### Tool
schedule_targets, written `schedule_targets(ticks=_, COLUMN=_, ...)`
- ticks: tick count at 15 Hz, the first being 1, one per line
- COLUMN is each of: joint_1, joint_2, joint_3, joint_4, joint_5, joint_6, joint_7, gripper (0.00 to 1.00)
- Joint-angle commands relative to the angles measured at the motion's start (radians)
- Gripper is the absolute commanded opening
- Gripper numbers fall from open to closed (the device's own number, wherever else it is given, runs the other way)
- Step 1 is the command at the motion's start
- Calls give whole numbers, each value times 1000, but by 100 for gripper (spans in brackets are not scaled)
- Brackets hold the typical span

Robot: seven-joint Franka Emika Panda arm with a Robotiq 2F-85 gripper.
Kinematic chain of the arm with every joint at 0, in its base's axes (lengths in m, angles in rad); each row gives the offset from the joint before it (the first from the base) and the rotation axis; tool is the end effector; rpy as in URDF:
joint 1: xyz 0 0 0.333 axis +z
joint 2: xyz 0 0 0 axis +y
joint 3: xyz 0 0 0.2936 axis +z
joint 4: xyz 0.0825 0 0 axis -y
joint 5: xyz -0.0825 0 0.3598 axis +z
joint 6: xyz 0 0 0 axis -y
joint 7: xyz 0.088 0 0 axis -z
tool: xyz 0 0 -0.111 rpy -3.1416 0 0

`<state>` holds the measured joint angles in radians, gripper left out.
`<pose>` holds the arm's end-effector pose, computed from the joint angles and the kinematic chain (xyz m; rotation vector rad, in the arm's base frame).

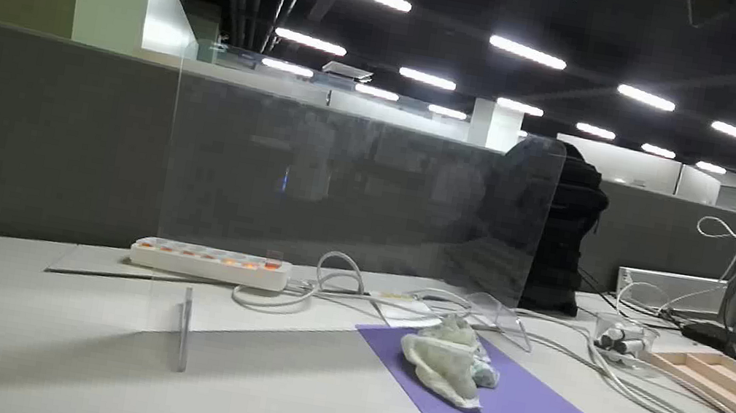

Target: Hang the white and green cloth on the glass panel

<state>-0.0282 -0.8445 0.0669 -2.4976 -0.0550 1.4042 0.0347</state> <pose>0.2587 0.0064 0.5131 3.0073 -0.0406 -0.3739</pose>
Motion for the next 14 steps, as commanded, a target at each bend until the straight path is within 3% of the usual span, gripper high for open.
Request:
schedule_targets(ticks=1, joint_1=16, joint_2=2, joint_3=-11, joint_4=2, joint_5=-6, joint_6=-1, joint_7=10, gripper=100)
schedule_targets(ticks=9, joint_1=16, joint_2=0, joint_3=-11, joint_4=2, joint_5=-6, joint_6=0, joint_7=10, gripper=100)
schedule_targets(ticks=14, joint_1=-37, joint_2=8, joint_3=-27, joint_4=-101, joint_5=-30, joint_6=277, joint_7=82, gripper=100)
